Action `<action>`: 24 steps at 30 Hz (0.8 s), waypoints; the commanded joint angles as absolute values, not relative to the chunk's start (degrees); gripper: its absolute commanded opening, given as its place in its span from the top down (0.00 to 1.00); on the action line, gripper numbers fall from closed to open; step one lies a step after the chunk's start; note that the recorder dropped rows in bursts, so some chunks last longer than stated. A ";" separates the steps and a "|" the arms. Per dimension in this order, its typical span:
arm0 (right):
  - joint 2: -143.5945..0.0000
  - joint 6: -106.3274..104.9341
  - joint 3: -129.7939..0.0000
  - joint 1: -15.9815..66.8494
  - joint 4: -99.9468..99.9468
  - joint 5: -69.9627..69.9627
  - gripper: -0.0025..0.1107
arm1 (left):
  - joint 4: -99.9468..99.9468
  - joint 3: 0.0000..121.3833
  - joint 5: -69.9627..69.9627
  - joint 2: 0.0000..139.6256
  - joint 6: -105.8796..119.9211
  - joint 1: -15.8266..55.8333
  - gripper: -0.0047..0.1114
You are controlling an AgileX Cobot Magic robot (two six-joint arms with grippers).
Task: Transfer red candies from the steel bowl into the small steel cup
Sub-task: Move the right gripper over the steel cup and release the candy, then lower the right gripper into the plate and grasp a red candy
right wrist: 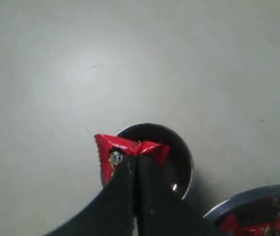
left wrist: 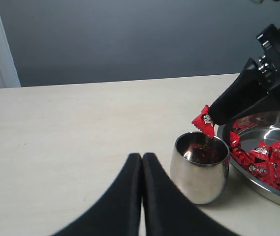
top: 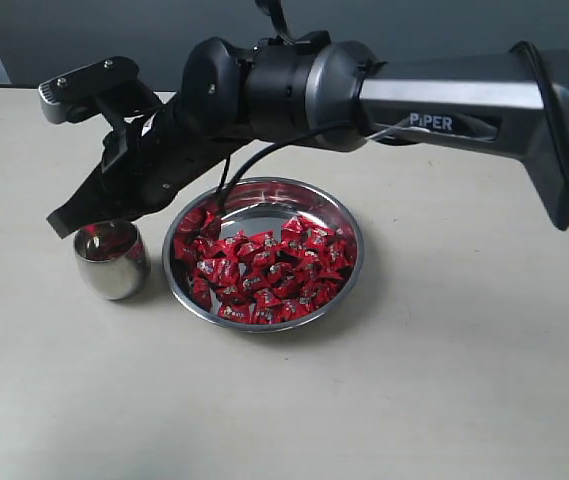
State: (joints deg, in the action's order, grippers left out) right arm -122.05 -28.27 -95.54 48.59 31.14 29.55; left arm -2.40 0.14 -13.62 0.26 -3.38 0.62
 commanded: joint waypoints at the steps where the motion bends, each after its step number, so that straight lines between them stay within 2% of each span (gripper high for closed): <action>1: -123.19 -28.59 -95.77 48.60 30.02 28.90 0.97 | -2.44 0.00 -13.64 0.00 -3.50 0.72 0.96; 4: -123.55 -28.71 -95.77 48.60 29.50 28.76 0.94 | -2.44 0.00 -13.64 0.00 -3.50 0.72 0.96; 6: -123.55 -28.71 -95.77 48.60 28.86 28.76 0.85 | -2.44 0.00 -13.64 0.00 -3.50 0.72 0.96; 8: -123.55 -28.71 -95.77 48.60 28.48 28.76 0.71 | -2.44 0.00 -13.64 0.00 -3.50 0.72 0.96; 10: -123.55 -28.71 -95.77 48.60 28.08 28.76 0.61 | -2.44 0.00 -13.64 0.00 -3.50 0.72 0.96; 11: -123.55 -28.71 -95.77 48.60 27.61 28.76 0.59 | -2.44 0.00 -13.64 0.00 -3.50 0.72 0.96; 15: -123.07 -26.69 -95.77 48.17 24.17 29.58 0.59 | -2.44 0.00 -13.64 0.00 -3.50 0.72 0.96; 21: -122.64 -7.86 -95.77 44.76 12.73 32.67 0.59 | -2.44 0.00 -13.64 0.00 -3.50 0.72 0.96; 24: -123.63 -5.45 -95.77 42.78 10.50 33.88 0.59 | -2.44 0.00 -13.64 0.00 -3.50 0.72 0.96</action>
